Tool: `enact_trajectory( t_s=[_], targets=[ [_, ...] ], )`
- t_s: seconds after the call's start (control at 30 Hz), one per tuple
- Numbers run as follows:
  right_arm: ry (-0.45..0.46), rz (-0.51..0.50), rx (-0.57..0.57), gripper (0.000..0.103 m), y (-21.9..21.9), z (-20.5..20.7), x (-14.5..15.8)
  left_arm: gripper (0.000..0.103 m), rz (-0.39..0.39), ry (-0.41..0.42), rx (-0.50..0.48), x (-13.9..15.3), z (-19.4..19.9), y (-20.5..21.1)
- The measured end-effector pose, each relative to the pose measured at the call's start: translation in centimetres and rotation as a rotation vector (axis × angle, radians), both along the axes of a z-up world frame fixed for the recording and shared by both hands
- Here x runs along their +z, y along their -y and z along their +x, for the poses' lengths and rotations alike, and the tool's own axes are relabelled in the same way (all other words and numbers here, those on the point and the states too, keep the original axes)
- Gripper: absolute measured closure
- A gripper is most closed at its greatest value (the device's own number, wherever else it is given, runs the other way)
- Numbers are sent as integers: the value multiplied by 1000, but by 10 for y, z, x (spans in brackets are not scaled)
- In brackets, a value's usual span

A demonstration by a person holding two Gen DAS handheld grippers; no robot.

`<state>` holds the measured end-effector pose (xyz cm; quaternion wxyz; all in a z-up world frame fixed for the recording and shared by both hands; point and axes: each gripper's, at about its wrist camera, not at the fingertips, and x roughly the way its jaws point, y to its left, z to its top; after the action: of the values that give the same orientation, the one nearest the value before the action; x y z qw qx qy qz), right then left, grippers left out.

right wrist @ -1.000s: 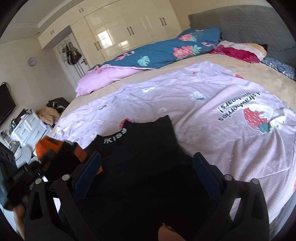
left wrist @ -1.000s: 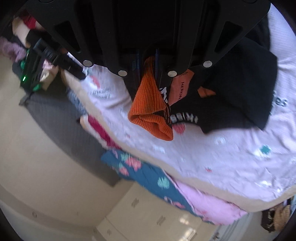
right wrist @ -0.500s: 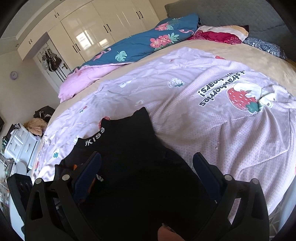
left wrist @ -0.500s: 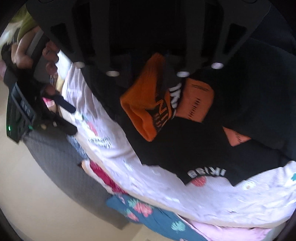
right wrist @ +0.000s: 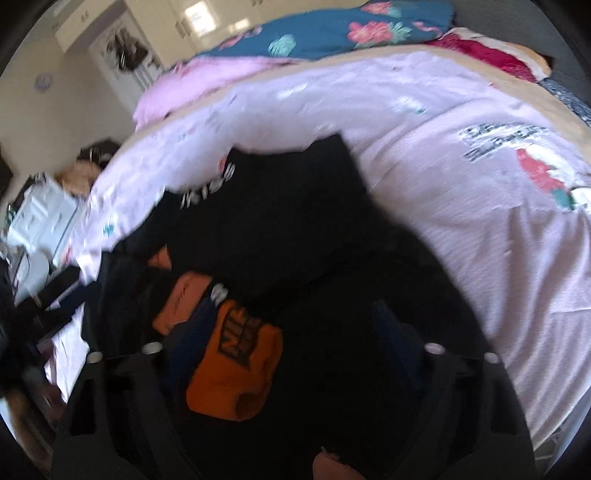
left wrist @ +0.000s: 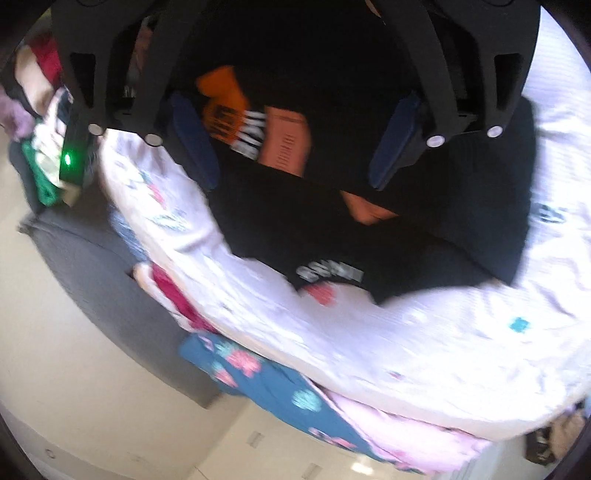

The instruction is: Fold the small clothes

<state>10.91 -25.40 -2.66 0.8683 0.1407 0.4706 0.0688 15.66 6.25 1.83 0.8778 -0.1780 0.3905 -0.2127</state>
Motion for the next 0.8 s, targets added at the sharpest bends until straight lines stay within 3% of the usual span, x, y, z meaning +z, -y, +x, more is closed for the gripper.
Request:
enact_trajectory(
  t_s=[0.1,0.17,0.23,0.6,0.7,0.8],
  targets=[
    [-13,-27,40,46,-15,0,-11,24,64,17,90,3,1,-19],
    [8,-43,76,84,-23,-2,-11,24,64,22,141,5,2,-33],
    [50,-31,105,95,-29,-5,-4,23,67,25,185,8,3,-45],
    [450,-191,369,96,-79,11,133,22,-17,40,411,21,-2,-126],
    [499,-251,373,96,-78,21,150,22,-15,41,415,21,-1,-126],
    [487,-284,355,96,-69,31,141,22,-20,36,391,18,3,-119]
  ],
)
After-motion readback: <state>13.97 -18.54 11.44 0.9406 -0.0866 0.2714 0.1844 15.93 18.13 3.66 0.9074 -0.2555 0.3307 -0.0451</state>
